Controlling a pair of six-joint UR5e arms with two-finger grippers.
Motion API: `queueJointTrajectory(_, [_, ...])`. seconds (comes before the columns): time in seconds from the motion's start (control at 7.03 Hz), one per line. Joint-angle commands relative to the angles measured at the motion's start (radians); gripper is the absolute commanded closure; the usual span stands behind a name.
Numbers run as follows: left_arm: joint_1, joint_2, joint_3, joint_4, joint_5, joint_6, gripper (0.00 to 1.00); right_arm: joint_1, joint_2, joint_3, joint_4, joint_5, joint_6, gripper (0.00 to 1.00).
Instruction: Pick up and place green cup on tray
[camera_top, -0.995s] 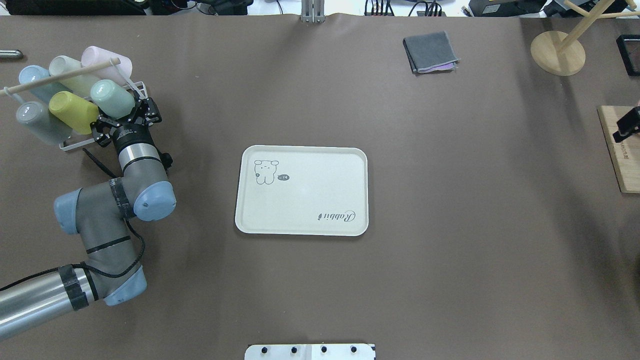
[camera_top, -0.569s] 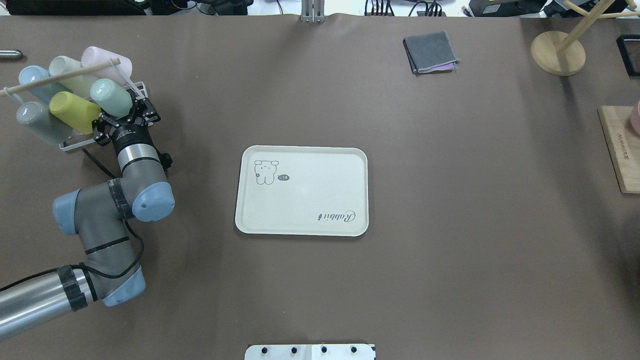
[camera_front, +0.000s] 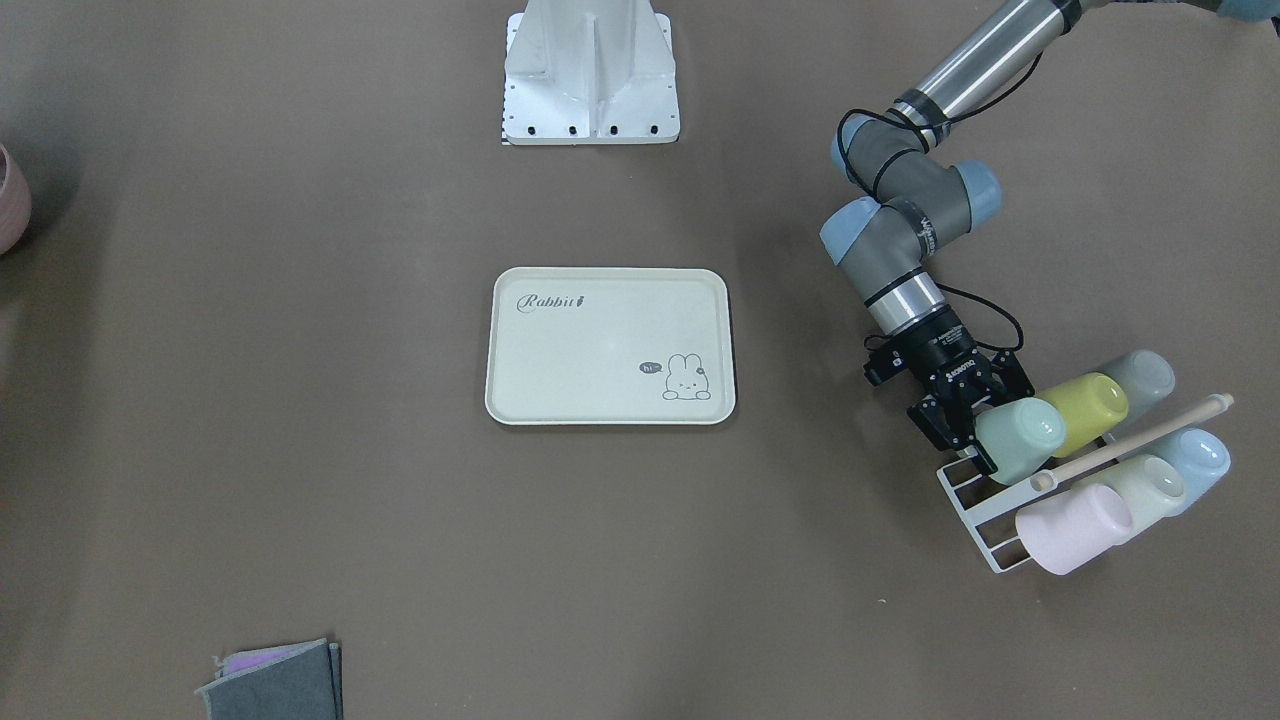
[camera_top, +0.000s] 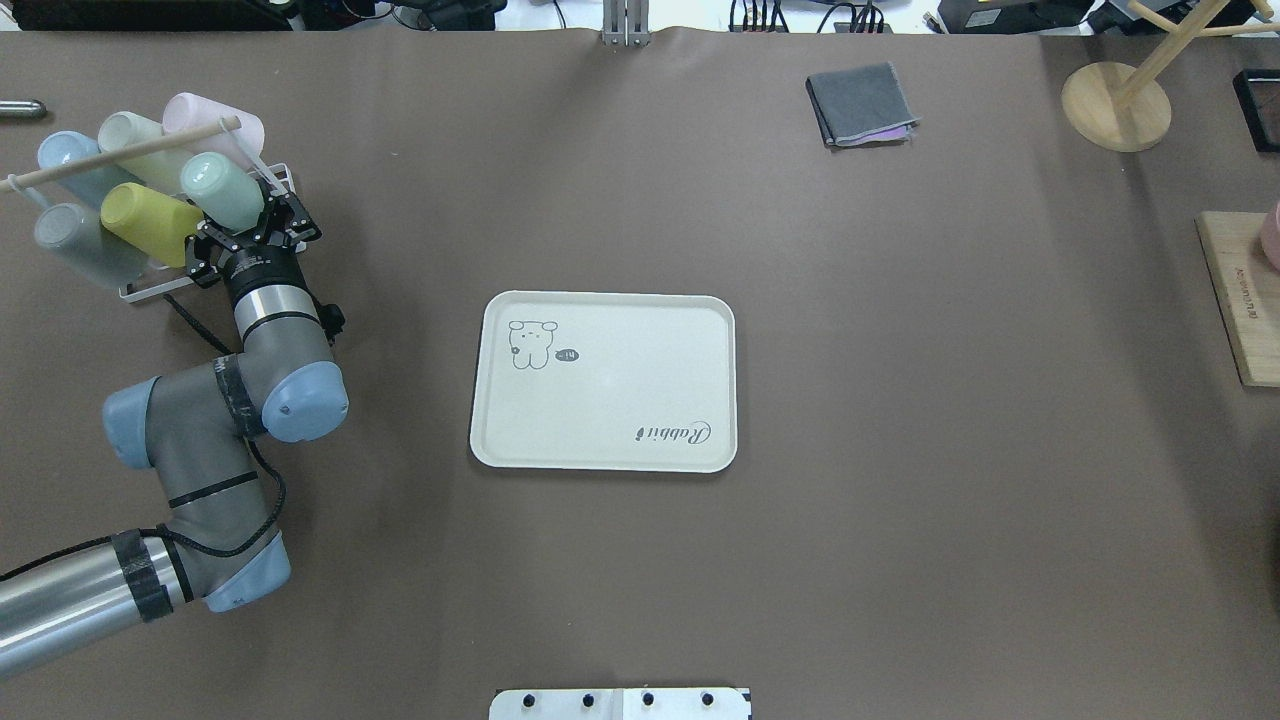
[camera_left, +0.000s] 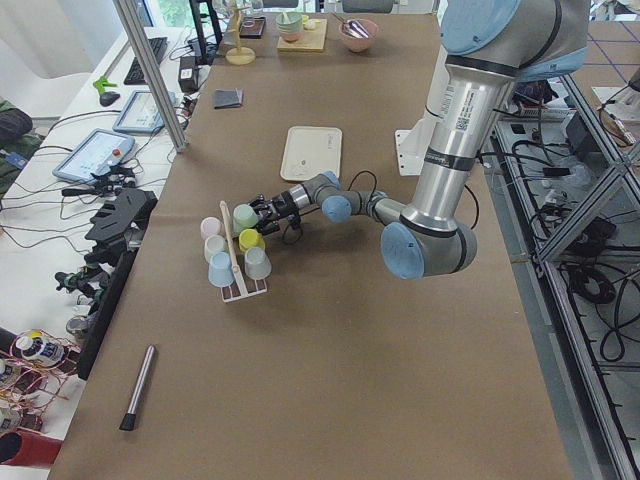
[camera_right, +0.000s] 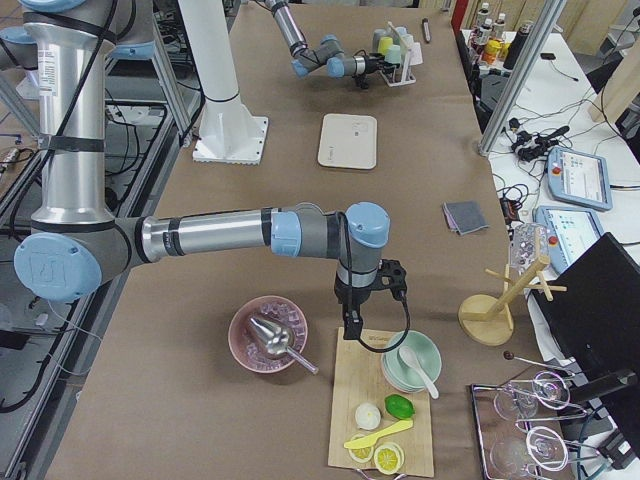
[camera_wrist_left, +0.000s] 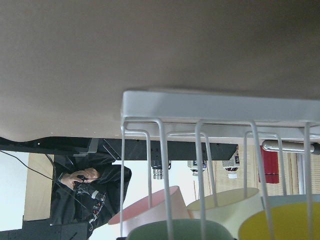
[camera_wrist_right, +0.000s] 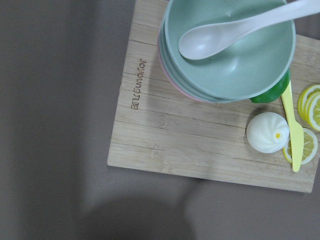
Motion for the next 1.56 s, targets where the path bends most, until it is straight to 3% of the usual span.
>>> queueJointTrajectory(0.0, [-0.006, 0.019, -0.012, -0.138, -0.001, 0.136, 0.37, 0.001, -0.009, -0.029, 0.000, 0.024, -0.006, 0.00])
queueJointTrajectory(0.28, [-0.006, 0.053, -0.013, -0.221, -0.001, 0.175, 0.37, -0.001, 0.019, -0.057, 0.004, 0.034, 0.016, 0.00])
queueJointTrajectory(0.57, [-0.009, 0.056, -0.022, -0.223, -0.001, 0.187, 0.37, 0.002, -0.001, -0.075, 0.003, 0.113, 0.086, 0.00])
queueJointTrajectory(1.0, [-0.023, 0.058, -0.058, -0.224, -0.001, 0.232, 0.37, 0.002, 0.010, -0.061, 0.007, 0.141, 0.088, 0.00])
queueJointTrajectory(1.42, [-0.024, 0.125, -0.156, -0.224, -0.004, 0.270, 0.37, 0.008, -0.019, -0.057, 0.006, 0.179, 0.086, 0.00])
